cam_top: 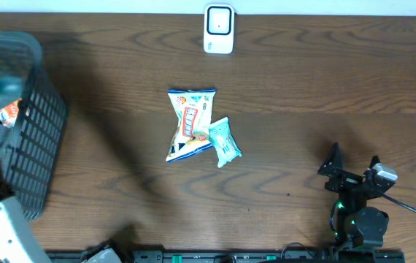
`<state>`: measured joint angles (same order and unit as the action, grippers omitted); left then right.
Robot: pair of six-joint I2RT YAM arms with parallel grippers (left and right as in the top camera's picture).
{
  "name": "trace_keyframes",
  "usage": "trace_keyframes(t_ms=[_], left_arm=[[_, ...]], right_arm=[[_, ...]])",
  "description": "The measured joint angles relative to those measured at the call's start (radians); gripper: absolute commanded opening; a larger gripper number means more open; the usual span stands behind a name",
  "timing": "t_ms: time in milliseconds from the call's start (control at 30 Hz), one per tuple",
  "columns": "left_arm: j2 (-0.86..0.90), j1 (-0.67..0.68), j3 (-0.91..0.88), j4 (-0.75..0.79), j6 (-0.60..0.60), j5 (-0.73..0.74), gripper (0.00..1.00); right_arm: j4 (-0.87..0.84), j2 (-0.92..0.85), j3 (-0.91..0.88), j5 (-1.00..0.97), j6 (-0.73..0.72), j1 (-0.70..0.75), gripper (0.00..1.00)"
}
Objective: Scan the item barcode
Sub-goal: 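Reach the left gripper into the basket and grasp the teal bottle, then carry the teal bottle out and place it right of the wipes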
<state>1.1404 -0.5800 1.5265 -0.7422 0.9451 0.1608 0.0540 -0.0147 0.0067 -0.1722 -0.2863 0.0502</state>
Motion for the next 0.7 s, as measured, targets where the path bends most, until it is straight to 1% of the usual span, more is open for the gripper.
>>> trace_keyframes(t_ms=[33,67,167,200,267,300,367,500,600,700], left_arm=[[0.002,0.082,0.000,0.001,0.000,0.010,0.38],[0.009,0.132,0.000,0.001,0.000,0.020,0.38],[0.076,0.353,0.000,0.013,0.000,-0.002,0.38],[0.098,0.397,0.000,0.014,0.000,-0.005,0.38],[0.163,0.515,0.000,0.028,-0.006,-0.031,0.38],[0.223,0.601,0.000,0.045,-0.013,-0.043,0.38],[0.320,0.711,0.000,0.058,-0.026,-0.051,0.38],[0.527,0.879,0.000,0.114,-0.034,-0.059,0.38],[0.693,0.995,0.000,0.234,-0.055,-0.063,0.38],[0.806,1.074,0.000,0.344,-0.099,-0.062,0.38]], right_arm=[[0.000,0.000,0.000,0.000,0.000,0.000,0.99],[0.000,0.000,0.000,0.001,0.000,0.000,0.99],[0.000,0.000,0.000,0.000,0.000,0.000,0.99],[0.000,0.000,0.000,0.000,0.000,0.000,0.99],[0.000,0.000,0.000,0.000,0.000,0.000,0.99],[0.000,0.000,0.000,0.000,0.000,0.000,0.99],[0.000,0.000,0.000,0.000,0.000,0.000,0.99],[0.000,0.000,0.000,0.000,0.000,0.000,0.99],[0.000,0.000,0.000,0.000,0.000,0.000,0.99],[0.000,0.000,0.000,0.000,0.000,0.000,0.99]])
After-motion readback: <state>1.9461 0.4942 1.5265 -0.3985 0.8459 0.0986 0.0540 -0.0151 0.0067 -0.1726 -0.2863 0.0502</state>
